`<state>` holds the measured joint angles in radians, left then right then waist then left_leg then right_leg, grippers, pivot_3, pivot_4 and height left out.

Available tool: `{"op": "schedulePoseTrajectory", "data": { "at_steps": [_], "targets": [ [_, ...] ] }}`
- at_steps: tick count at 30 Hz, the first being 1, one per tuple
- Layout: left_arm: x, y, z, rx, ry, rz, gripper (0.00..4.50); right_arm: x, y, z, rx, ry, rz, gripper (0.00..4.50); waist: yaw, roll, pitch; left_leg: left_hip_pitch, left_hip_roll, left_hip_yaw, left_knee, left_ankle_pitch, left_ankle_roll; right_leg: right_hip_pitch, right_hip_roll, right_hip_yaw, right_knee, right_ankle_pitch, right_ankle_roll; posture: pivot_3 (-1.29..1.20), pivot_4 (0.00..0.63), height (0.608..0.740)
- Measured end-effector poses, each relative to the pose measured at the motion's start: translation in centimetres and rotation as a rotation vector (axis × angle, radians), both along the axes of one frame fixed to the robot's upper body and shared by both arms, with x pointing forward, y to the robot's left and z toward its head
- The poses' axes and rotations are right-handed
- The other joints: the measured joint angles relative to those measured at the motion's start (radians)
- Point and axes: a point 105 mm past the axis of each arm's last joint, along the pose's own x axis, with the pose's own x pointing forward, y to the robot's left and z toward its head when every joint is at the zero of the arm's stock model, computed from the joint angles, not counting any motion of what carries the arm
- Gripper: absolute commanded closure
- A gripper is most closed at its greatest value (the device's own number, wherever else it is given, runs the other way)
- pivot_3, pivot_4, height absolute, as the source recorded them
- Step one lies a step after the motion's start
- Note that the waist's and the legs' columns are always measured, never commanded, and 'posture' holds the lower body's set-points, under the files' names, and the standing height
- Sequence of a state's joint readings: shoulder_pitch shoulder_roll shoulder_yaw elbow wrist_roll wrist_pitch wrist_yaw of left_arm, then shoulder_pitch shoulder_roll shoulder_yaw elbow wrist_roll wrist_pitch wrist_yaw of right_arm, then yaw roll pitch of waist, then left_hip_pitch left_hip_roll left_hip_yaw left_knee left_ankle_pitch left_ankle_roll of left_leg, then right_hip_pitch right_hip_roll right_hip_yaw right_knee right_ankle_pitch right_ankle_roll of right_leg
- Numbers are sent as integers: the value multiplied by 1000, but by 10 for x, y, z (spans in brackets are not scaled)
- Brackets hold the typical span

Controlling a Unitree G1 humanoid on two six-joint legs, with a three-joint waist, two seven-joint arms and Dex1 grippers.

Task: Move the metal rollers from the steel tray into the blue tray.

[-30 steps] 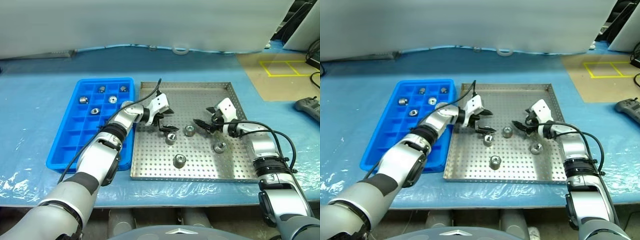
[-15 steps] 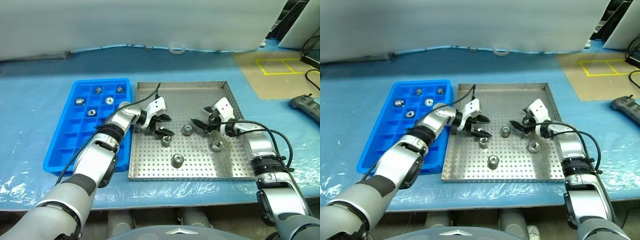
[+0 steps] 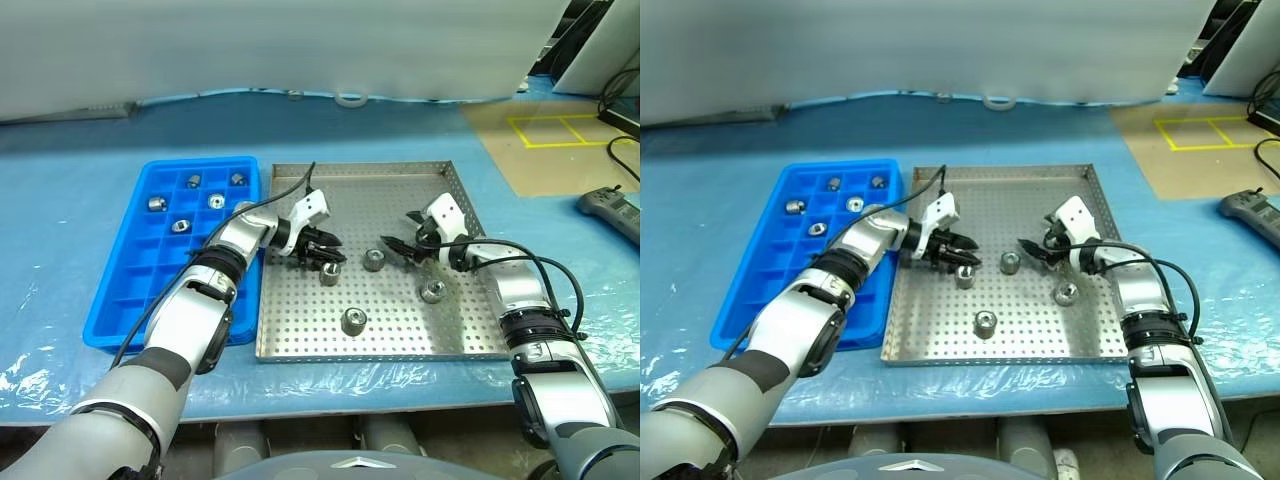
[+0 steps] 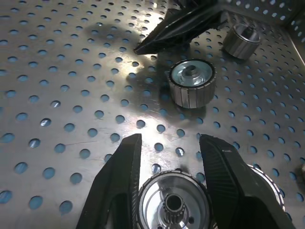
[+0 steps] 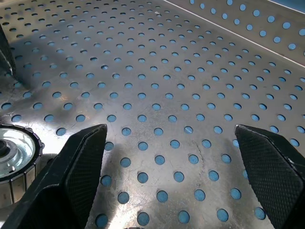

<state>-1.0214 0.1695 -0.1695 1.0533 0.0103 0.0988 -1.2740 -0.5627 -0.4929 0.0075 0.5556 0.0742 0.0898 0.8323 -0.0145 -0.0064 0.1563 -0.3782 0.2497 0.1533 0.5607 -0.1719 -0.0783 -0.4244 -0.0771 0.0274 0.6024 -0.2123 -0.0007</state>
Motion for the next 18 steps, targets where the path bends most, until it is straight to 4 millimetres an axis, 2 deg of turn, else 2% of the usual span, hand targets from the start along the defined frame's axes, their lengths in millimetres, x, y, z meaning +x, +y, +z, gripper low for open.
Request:
{"op": "schedulePoseTrajectory", "data": {
  "at_steps": [4, 6, 8, 11, 13, 15, 18],
  "targets": [
    [8, 13, 35, -80, -52, 4, 2870, 1, 2, 0, -19, -8, 11, 0, 1, -3, 2, -1, 0, 0, 0, 0, 0, -1, 0, 0, 0, 0, 0, -310, 150, 740],
    [11, 15, 63, -147, -88, 3, 2870, 2, 3, 0, -28, -13, 17, 0, 1, -3, 2, -1, 0, 0, 0, 0, 0, -1, 0, 0, -1, 0, 0, -307, 150, 740],
    [12, 15, 80, -200, -105, 4, 2870, 2, 4, 0, -30, -17, 21, 0, 1, -3, 2, -1, 0, 0, 0, 0, 0, -1, 0, 0, -1, 0, 0, -303, 150, 740],
    [18, 20, 112, -365, -113, 71, 2870, 3, 10, 1, -4, -11, 34, 0, 0, -3, 2, -1, 0, 1, 0, 0, 0, -1, 0, 0, 0, 0, 0, -291, 150, 740],
    [24, 26, 124, -441, -131, 144, 2870, 3, 19, 1, 93, 20, 35, 0, -4, -3, 3, 0, 1, 1, 0, 0, 0, -1, 1, 0, 0, 0, 0, -281, 150, 740],
    [32, 35, 128, -496, -165, 247, 2870, 3, 34, 9, 313, 82, 25, 0, -4, -1, 4, 0, 2, 1, -1, 0, 0, -1, 2, 0, 0, 0, 0, -261, 150, 740],
    [43, 52, 117, -578, -208, 457, 2870, 4, 65, 47, 594, 129, 104, 0, 2, 5, 10, -1, 2, 1, -1, 0, -1, -2, 2, 0, 1, 0, 0, -244, 150, 740]
  ]
}}
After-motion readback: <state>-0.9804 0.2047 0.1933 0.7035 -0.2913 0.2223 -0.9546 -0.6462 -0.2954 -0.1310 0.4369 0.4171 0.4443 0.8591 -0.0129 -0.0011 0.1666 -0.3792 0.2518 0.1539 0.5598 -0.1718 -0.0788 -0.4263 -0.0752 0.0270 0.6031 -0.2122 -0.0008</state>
